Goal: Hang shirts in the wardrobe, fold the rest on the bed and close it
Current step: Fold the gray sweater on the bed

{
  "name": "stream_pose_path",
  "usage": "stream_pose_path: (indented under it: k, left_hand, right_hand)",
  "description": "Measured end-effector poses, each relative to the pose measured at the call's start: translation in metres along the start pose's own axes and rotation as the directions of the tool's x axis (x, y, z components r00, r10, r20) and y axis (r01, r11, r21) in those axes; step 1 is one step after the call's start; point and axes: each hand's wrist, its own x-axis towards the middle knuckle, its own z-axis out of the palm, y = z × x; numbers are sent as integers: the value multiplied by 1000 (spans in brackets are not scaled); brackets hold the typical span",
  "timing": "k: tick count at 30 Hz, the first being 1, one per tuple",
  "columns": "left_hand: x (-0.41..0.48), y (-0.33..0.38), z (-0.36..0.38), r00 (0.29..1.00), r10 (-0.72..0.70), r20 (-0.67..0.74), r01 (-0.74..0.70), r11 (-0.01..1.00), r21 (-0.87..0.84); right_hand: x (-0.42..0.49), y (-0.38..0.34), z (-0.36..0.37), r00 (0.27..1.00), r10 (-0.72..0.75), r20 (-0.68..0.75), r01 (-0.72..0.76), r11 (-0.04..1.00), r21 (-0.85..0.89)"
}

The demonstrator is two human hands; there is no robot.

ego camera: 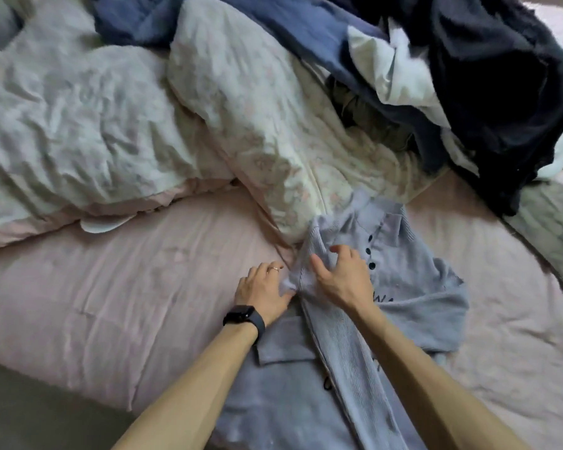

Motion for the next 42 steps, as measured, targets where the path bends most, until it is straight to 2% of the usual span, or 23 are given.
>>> stream_pose_path:
  k: [2,4,7,9,10,12,13,15,16,17,20,22,24,26,28,30,34,36,37,40,42]
  left_hand:
    - [16,5,6,996,89,33,-90,994,64]
    - [22,0,7,990,140,-7,-139,988,73]
    - [7,-24,8,996,79,-42,-83,993,-83]
    - [-1,-39,3,998,30,-47,-37,988,-153]
    - [-5,-42,2,998,40,-49,-45,991,-126]
    - [-3,-40,-2,999,37,7,-36,995,-91]
    - [0,-36,-4,999,13,52,-6,991,-132]
    - [7,-27,-8,987,-21,160,65,961,-270]
    - [12,-23,-9,978,-8,210,76,946,-315]
    - [17,-18,-9,968,16,249,70,941,-332]
    - [24,-8,-9,955,36,295,80,924,-375]
    - [28,-6,-10,964,10,264,111,892,-438]
    - [30,-1,-14,978,-11,210,130,817,-562]
    - [38,11,-26,988,-53,147,135,758,-638]
    - [54,27,-39,992,-112,51,121,800,-588]
    - [73,43,-49,989,-145,-22,114,855,-506]
    - [102,63,-56,993,-96,-68,82,979,-187]
    - [107,63,-59,989,-65,-132,56,996,-72]
    - [107,61,-61,986,-55,-154,52,998,-25]
    - [103,52,-67,989,-53,-139,62,996,60]
    - [98,48,-65,987,33,-155,-14,993,120]
  right_hand:
    - [26,-8,4,997,70,45,-68,996,-51]
    - [42,-12,6,992,87,94,-87,996,-5]
    - [35,-1,3,996,80,46,-90,938,333]
    - [22,12,3,994,103,-33,-82,915,395]
    - [14,19,5,993,120,-6,-111,931,348]
    - [9,29,7,966,209,154,-240,945,222]
    - [11,31,7,942,261,211,-310,918,248]
    - [22,22,0,917,323,233,-397,788,471]
    - [31,14,-5,912,353,208,-407,720,562]
    - [42,8,-9,912,374,170,-400,717,570]
    - [73,-8,-19,925,359,127,-380,848,369]
    - [91,-17,-19,937,313,151,-348,863,366]
    - [103,-22,-18,948,284,144,-319,849,422]
    - [110,-22,-15,959,219,181,-284,764,579]
    - [111,-15,-13,956,171,237,-286,723,629]
    - [110,-5,-15,939,185,291,-334,697,635]
    - [118,9,-26,923,273,272,-385,604,698]
    - [126,8,-29,932,254,259,-363,642,676]
    - [130,8,-30,945,234,230,-328,694,641]
    - [141,7,-28,982,185,-32,-152,884,442]
    - [136,3,-30,984,151,-96,-100,910,402]
